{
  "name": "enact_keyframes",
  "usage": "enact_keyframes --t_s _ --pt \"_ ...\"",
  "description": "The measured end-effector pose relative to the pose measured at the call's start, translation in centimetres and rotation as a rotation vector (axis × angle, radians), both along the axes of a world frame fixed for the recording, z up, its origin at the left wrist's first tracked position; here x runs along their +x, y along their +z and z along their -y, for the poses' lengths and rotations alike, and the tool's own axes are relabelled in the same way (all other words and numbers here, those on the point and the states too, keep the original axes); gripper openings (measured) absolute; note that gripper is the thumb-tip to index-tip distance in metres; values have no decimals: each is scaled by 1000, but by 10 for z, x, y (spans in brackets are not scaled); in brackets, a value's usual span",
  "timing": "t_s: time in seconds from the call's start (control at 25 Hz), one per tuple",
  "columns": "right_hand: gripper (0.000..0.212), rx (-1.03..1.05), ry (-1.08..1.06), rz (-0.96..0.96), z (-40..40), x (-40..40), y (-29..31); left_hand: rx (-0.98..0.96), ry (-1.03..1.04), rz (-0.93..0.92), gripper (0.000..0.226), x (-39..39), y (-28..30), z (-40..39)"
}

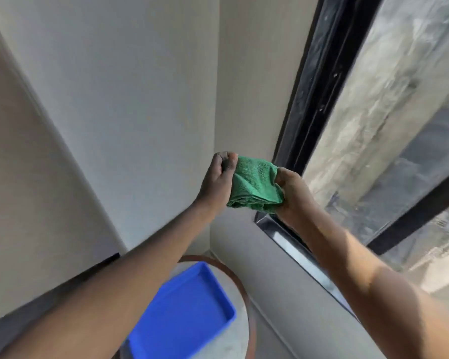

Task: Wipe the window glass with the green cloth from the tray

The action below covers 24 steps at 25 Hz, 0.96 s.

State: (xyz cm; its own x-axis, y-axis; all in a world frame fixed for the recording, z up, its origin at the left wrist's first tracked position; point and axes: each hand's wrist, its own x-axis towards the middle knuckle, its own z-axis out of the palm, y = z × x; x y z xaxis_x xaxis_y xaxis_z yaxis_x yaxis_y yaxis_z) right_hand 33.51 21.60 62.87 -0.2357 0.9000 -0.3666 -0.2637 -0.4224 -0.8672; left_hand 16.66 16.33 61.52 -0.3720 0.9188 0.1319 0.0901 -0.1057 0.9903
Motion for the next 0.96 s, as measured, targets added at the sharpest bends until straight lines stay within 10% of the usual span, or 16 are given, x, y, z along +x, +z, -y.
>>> enact_keyframes --t_s 0.56,0.76,0.96 --pt "28 -425 356 472 97 -181 -594 -860 237 355 37 -159 -572 181" --pt "29 22 409 842 116 -189 -674 -932 107 -63 63 -160 -660 193" --pt "29 431 519 1168 98 -167 -656 -857 -14 -444 71 -154 -632 172"
